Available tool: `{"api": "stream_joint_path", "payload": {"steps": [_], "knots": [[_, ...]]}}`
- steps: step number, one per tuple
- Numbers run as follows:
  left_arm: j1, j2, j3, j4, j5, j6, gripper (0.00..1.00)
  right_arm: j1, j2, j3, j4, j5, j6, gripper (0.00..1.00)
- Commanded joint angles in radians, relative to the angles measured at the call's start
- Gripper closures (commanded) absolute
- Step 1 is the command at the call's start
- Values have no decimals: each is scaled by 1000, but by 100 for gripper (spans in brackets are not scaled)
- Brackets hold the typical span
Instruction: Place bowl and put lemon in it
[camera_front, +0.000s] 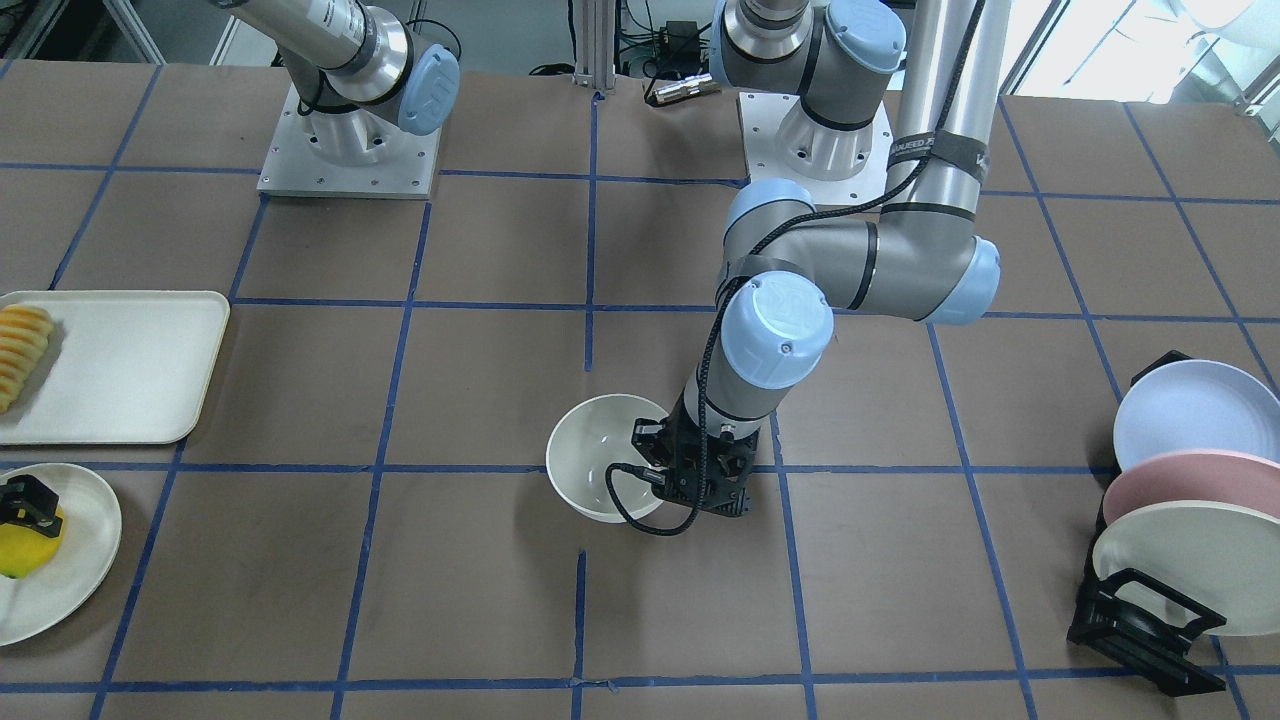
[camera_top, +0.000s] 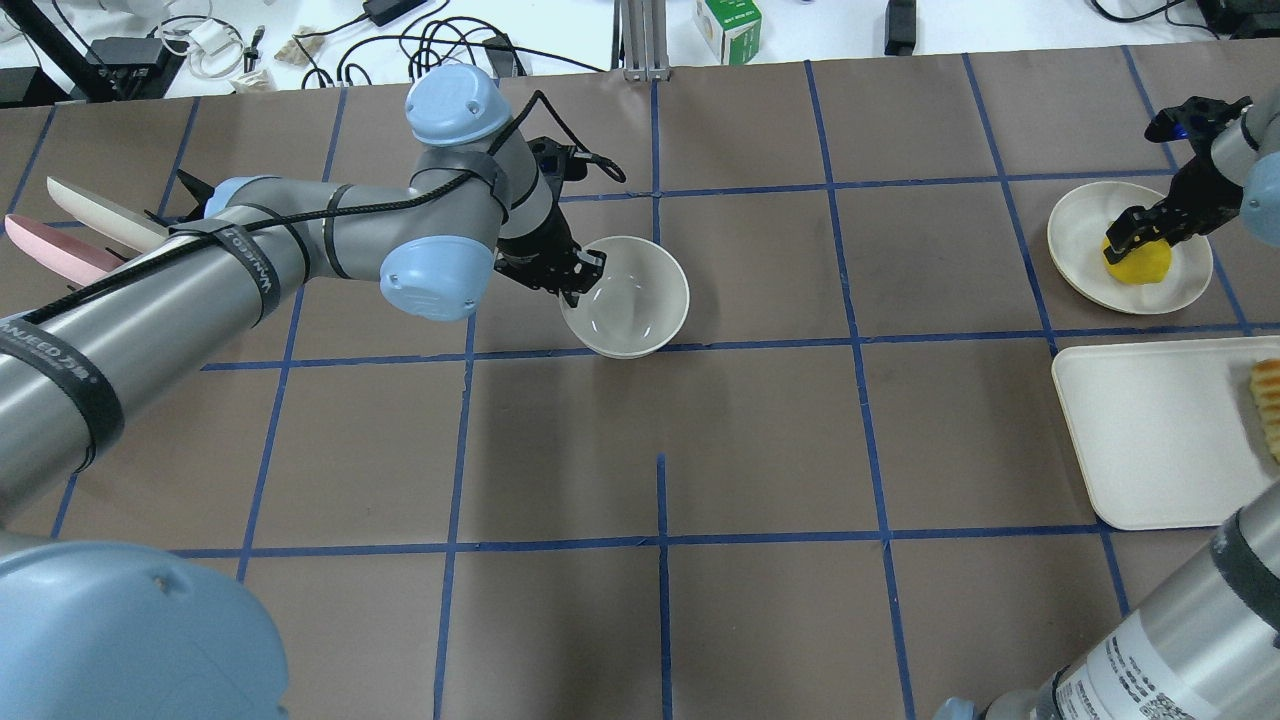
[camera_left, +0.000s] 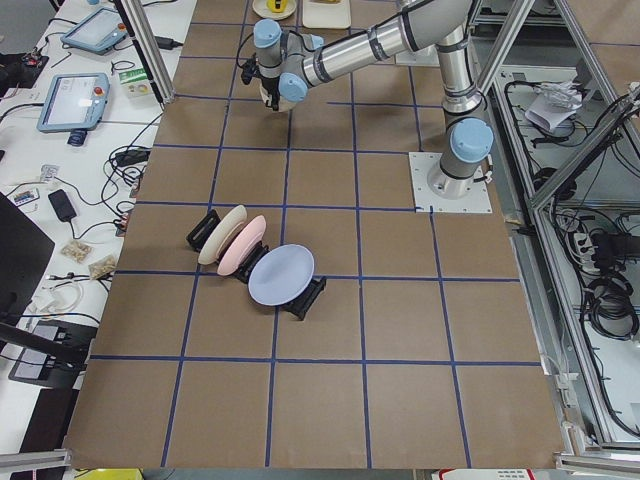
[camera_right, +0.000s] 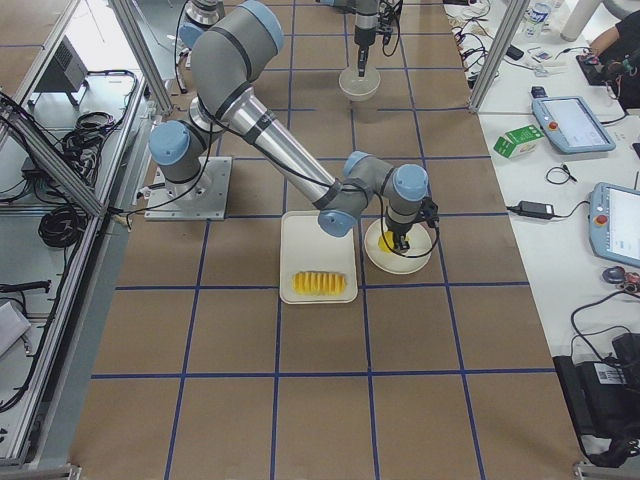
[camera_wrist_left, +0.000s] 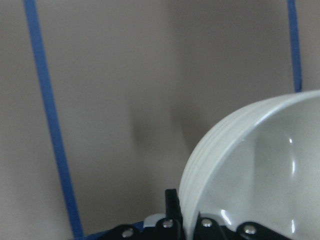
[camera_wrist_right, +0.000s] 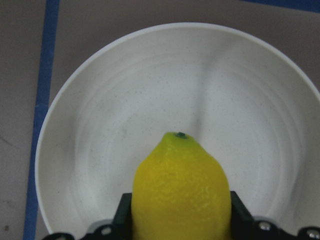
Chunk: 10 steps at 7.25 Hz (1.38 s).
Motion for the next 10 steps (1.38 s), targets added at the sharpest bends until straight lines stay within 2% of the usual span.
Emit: {"api": "stream_joint_path", "payload": {"steps": [1,2,3,4,6,7,9,10], "knots": [[-21,-3,-20,5,-4,-23,100,5,-35,0,30,-31,39,100],[-21,-4,-43,6,-6,-20,100,14,-77,2,85,-19,102,100],[-21,-10,-48,34,-10,-26,64,43,-116,2,134,-17,145,100],[-21,-28,-50,80,-12,-33,19,84,-149,2,168,-19,196,100],[-15,-27,-41,117,-14,-52,2,199,-232,2,260,-17,402,100],[3,3,-27,80,11,-31,0,265,-253,3,278,-17,490,100],[112,91,27,-94,46,2,0,391,-255,2,278,-14,698,100],[125,144,85,-230,125,8,0,460,-256,2,277,-13,795,100]]}}
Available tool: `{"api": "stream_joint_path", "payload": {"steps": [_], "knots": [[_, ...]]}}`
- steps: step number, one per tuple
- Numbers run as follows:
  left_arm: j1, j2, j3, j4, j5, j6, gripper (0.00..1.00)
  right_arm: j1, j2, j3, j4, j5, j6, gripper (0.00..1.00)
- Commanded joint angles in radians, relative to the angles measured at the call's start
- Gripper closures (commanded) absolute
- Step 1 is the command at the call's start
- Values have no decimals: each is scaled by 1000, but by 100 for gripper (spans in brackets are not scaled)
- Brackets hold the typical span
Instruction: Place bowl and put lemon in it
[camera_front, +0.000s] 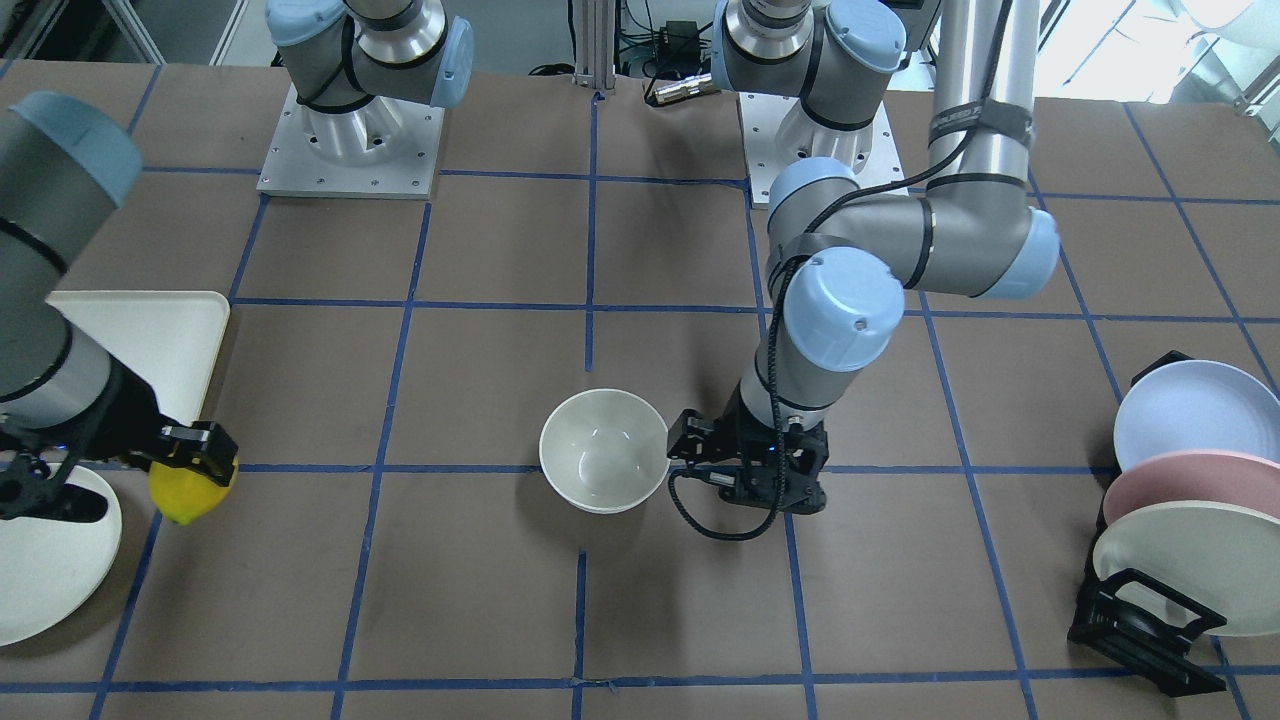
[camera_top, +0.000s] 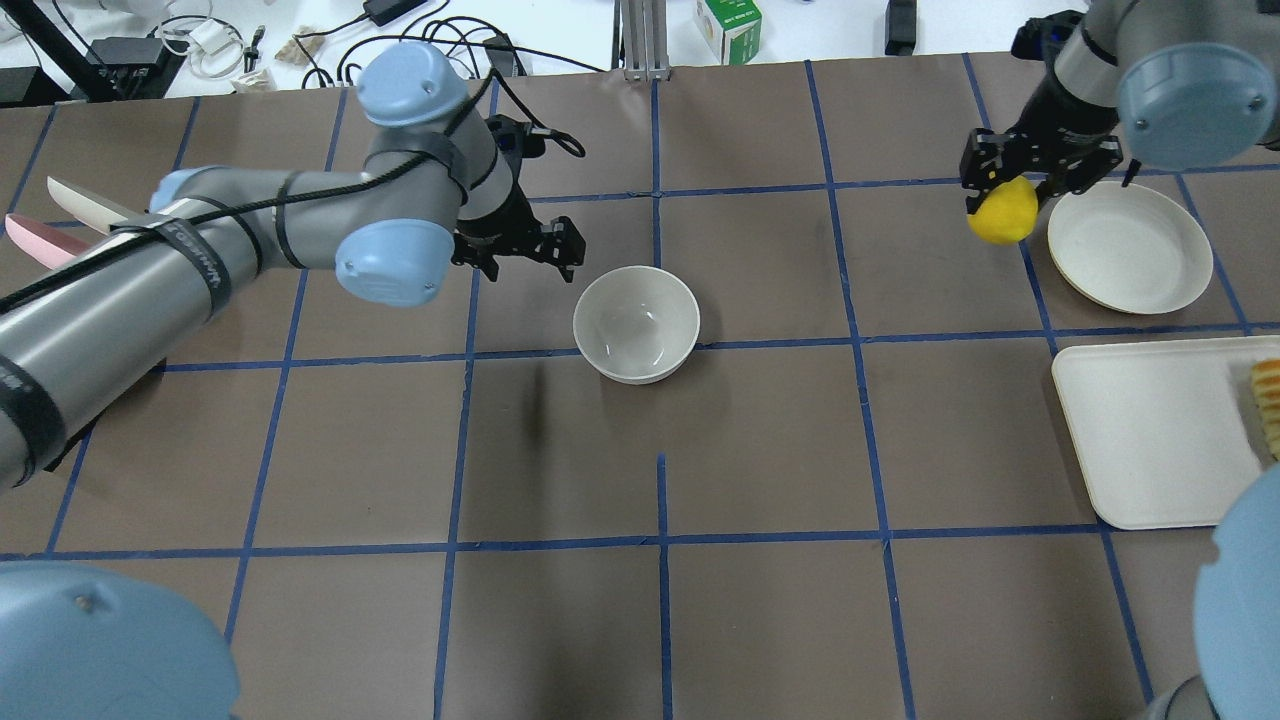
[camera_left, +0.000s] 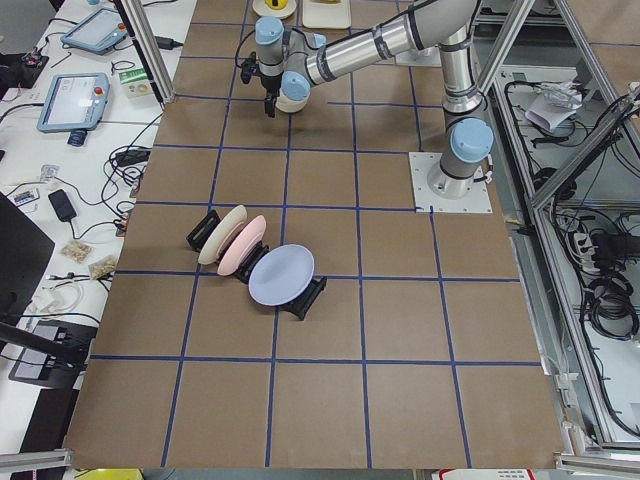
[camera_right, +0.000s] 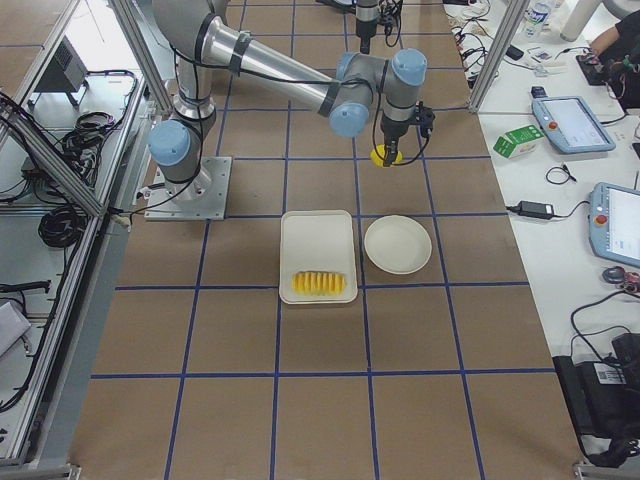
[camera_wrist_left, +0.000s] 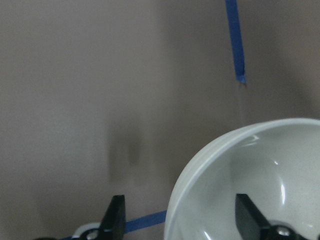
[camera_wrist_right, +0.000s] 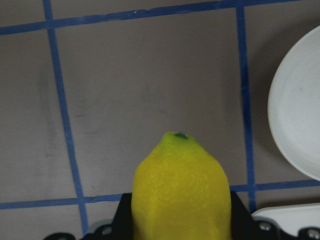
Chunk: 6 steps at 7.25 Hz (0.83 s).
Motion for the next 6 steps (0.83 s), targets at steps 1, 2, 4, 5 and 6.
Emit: {"api": "stream_joint_path", "payload": {"steps": [1,2,4,5,6], "knots": [[33,117,118,-272,147,23,0,150,-1,-1,-7,2,230,100],[39,163,170,-372,146,24,0,213,0,-1,-10,3,322,100],[70,240,190,-466,81,26,0,336,3,1,-48,2,447,100],[72,278,168,-471,79,26,0,391,8,1,-50,3,497,100],[82,288,132,-459,80,26,0,440,12,0,-56,3,534,100]]}}
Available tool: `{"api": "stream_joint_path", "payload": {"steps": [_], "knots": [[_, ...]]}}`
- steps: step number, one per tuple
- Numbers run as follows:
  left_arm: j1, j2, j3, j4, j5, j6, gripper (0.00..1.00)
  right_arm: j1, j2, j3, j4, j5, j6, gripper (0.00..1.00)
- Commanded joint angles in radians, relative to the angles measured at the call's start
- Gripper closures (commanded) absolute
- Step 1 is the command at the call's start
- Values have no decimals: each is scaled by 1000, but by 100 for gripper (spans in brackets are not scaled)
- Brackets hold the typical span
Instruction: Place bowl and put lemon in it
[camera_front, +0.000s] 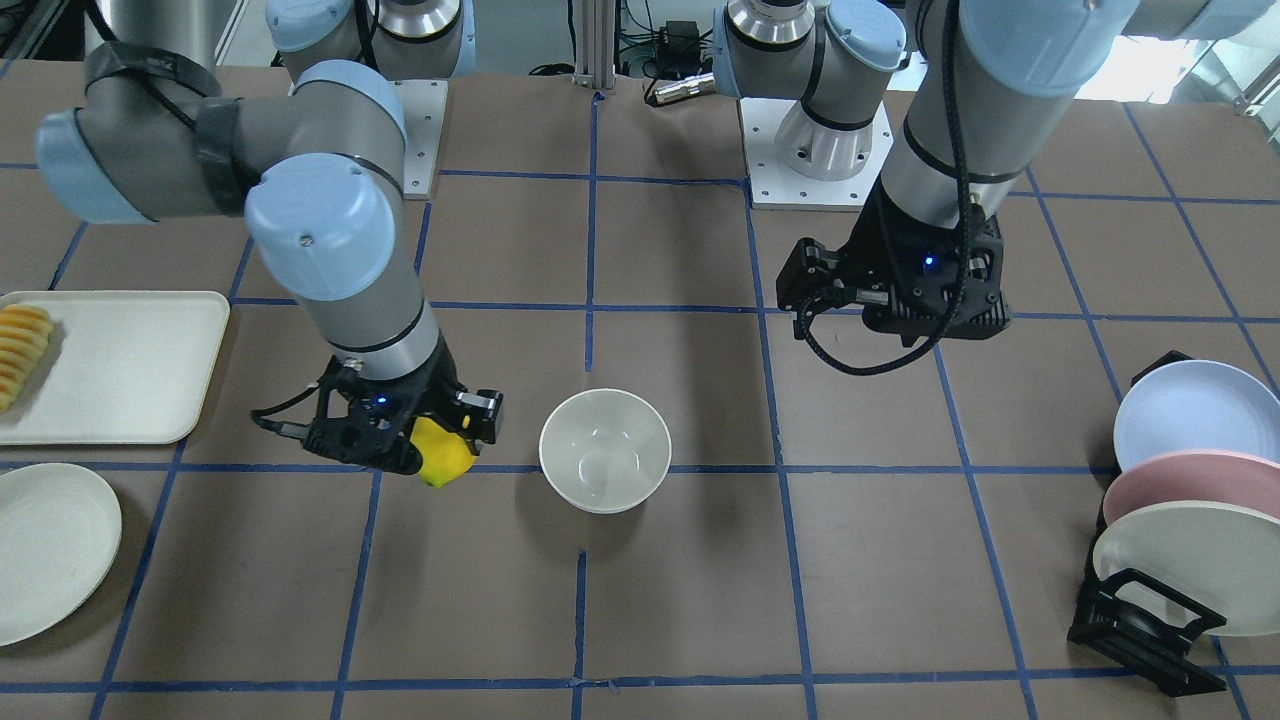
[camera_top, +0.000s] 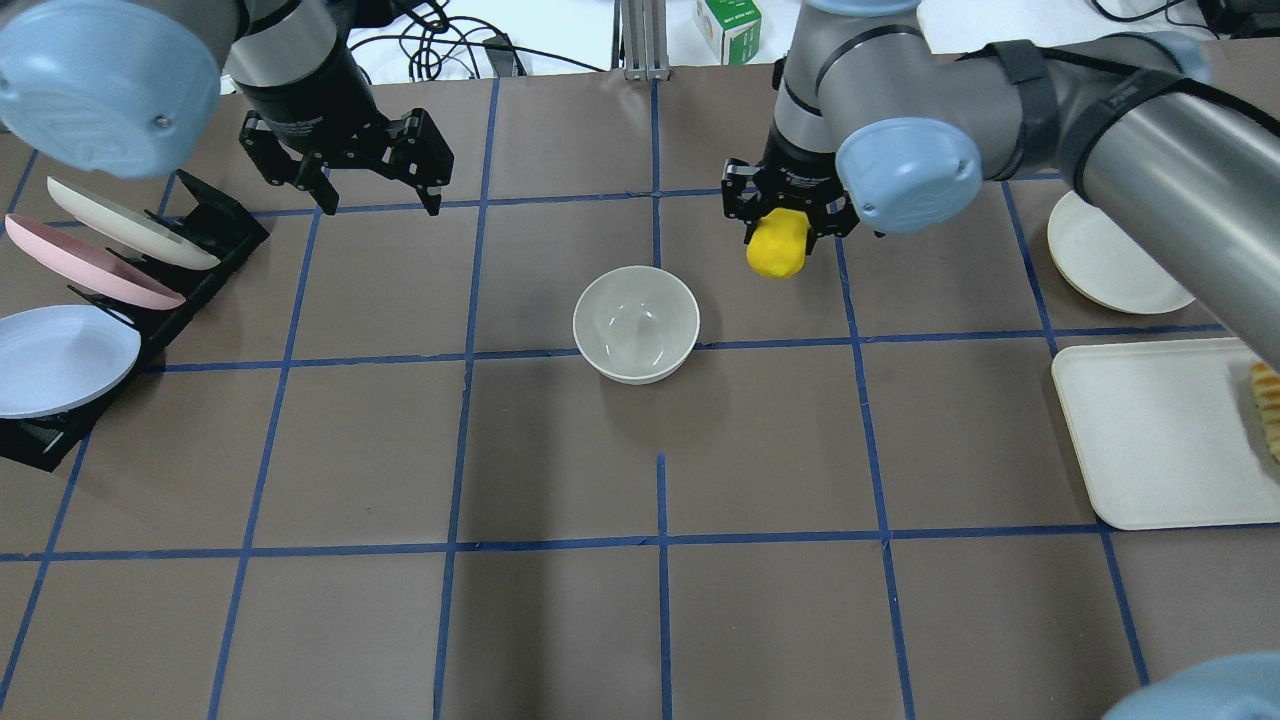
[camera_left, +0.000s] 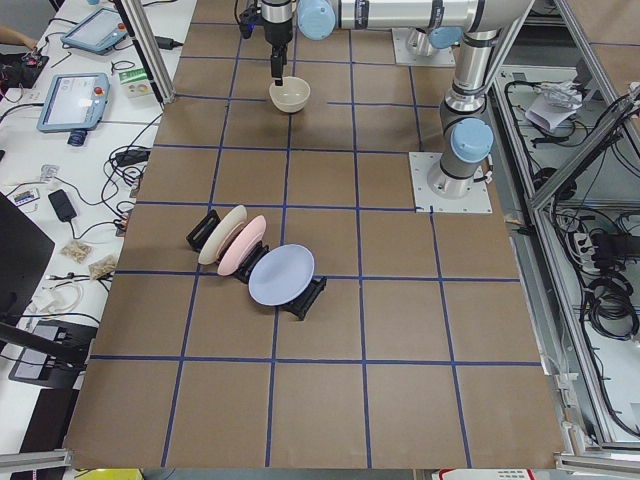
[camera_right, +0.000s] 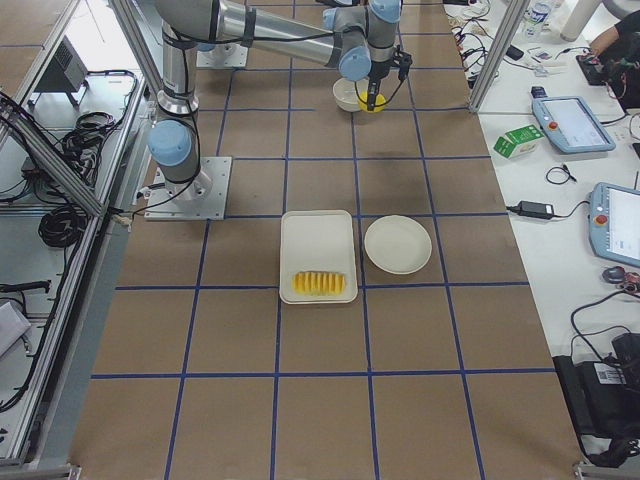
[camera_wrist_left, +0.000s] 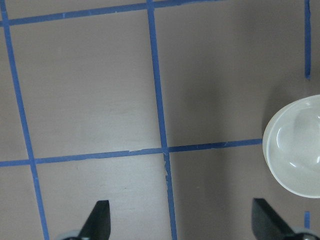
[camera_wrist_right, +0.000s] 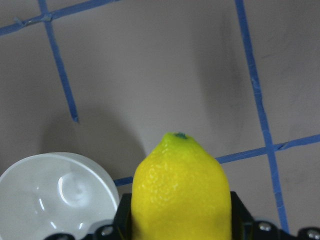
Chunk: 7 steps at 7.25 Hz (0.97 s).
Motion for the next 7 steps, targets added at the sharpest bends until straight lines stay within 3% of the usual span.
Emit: {"api": "stream_joint_path", "payload": {"steps": [1,5,7], "knots": [[39,20,-27,-1,-4,0,0,107,15,4,-23,0,62,100],[34,36,-53,-5,2,0,0,197,155,4,-209,31,50,100],[48,25,-51,-1,5,0,0,201,188,4,-221,30,40,100]]}}
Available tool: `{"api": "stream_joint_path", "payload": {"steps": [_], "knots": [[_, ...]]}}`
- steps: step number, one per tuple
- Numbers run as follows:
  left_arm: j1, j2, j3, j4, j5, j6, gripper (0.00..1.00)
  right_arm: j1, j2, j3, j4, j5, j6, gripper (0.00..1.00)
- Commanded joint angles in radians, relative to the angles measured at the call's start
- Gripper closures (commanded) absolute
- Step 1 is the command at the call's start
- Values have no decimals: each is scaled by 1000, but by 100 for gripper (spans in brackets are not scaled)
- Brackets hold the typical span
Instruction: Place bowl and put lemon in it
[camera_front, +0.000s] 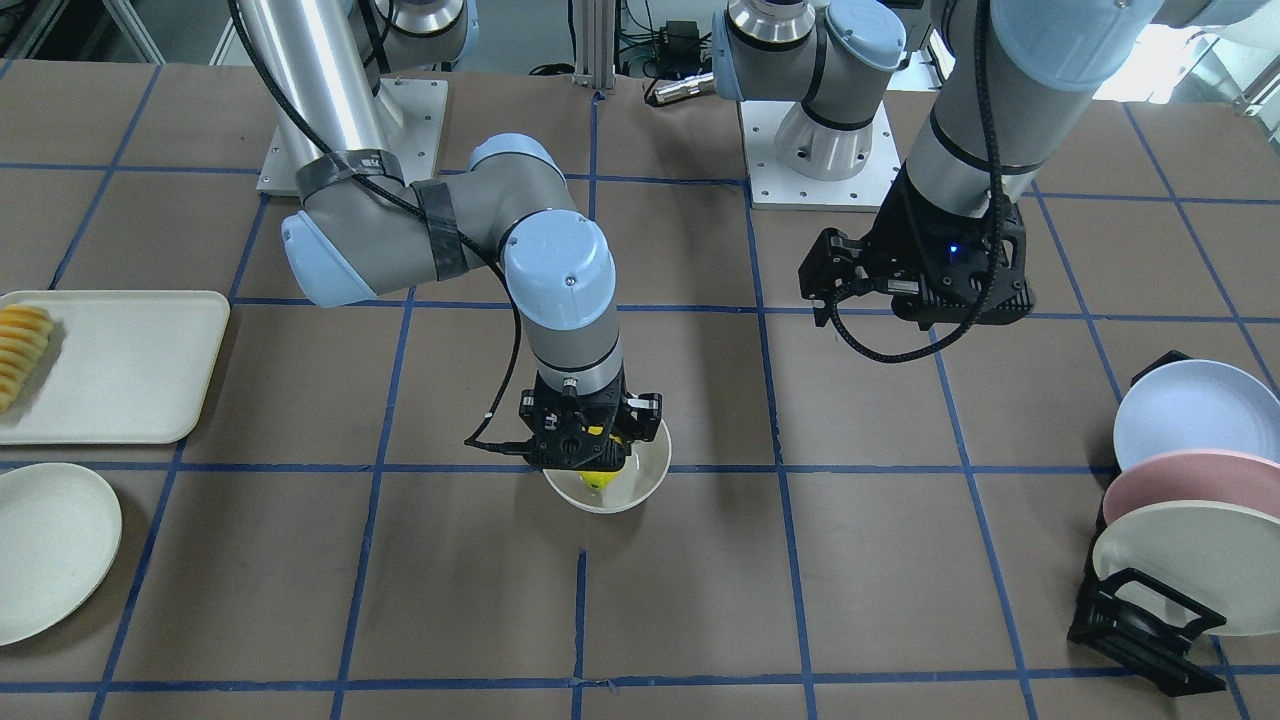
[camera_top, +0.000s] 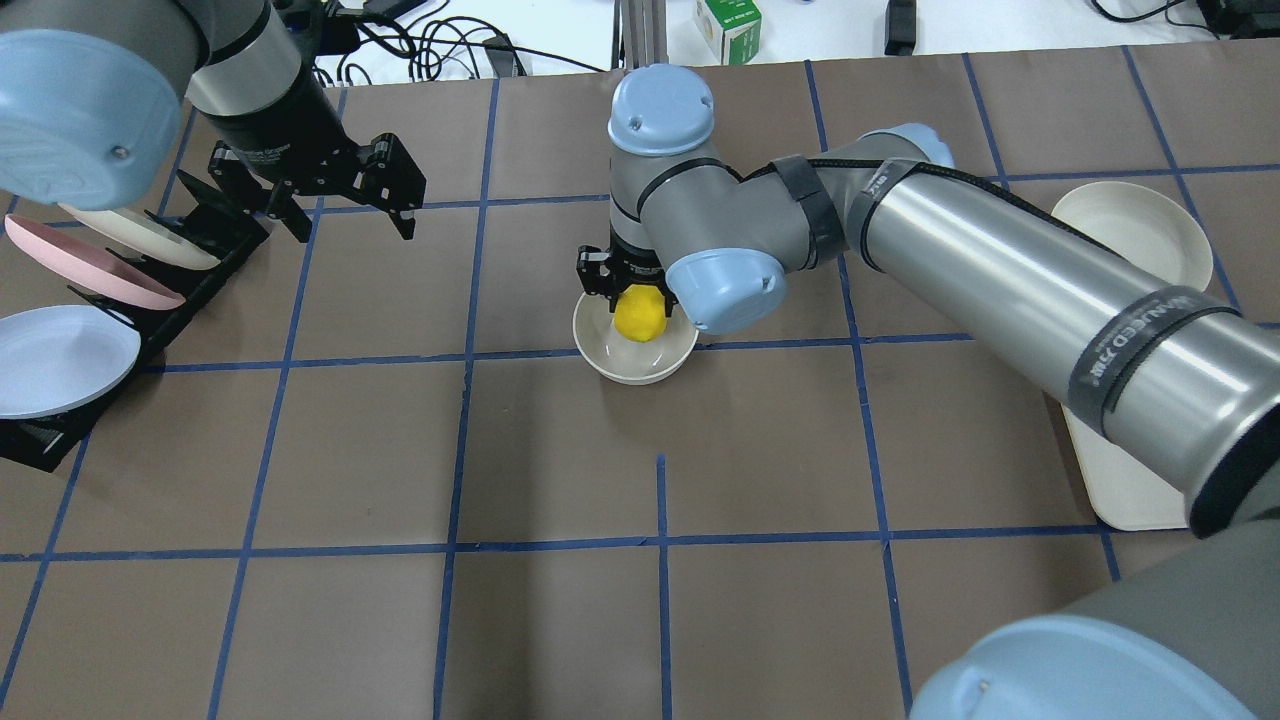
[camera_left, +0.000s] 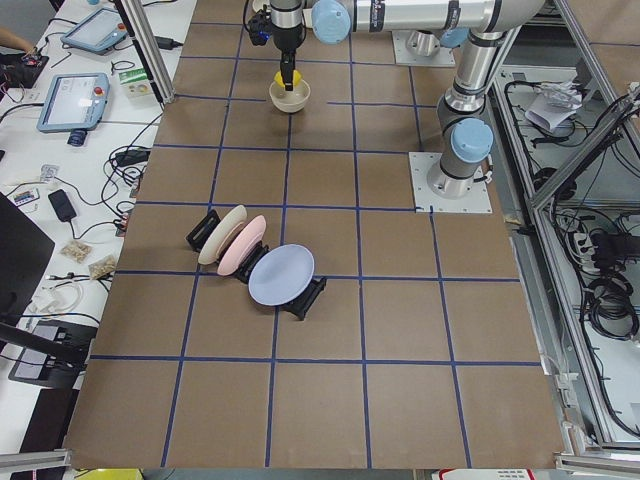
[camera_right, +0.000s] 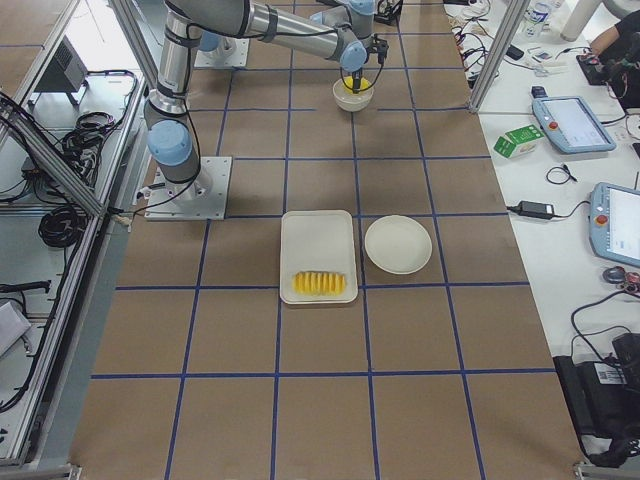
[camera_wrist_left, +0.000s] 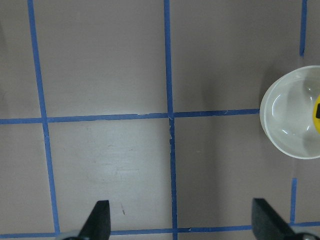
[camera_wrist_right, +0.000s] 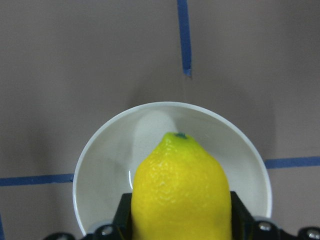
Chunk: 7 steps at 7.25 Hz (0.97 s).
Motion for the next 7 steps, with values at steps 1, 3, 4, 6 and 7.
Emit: {"api": "stream_joint_path", "payload": {"steps": [1,3,4,6,7], "knots": [[4,-4,-3,2,2,0,0,5,26,0,-16,-1,-15,100],[7,-7,-1,3,5,-1,0,5,50,3,-24,-1,-61,68],[5,-2,-4,2,-6,-1,0,5,55,2,-24,-1,-62,39],[1,7,7,14,5,0,0,4,54,6,-16,-10,-61,0],[-1,9,-1,12,5,0,0,3,48,-1,-13,-11,-61,0]]}}
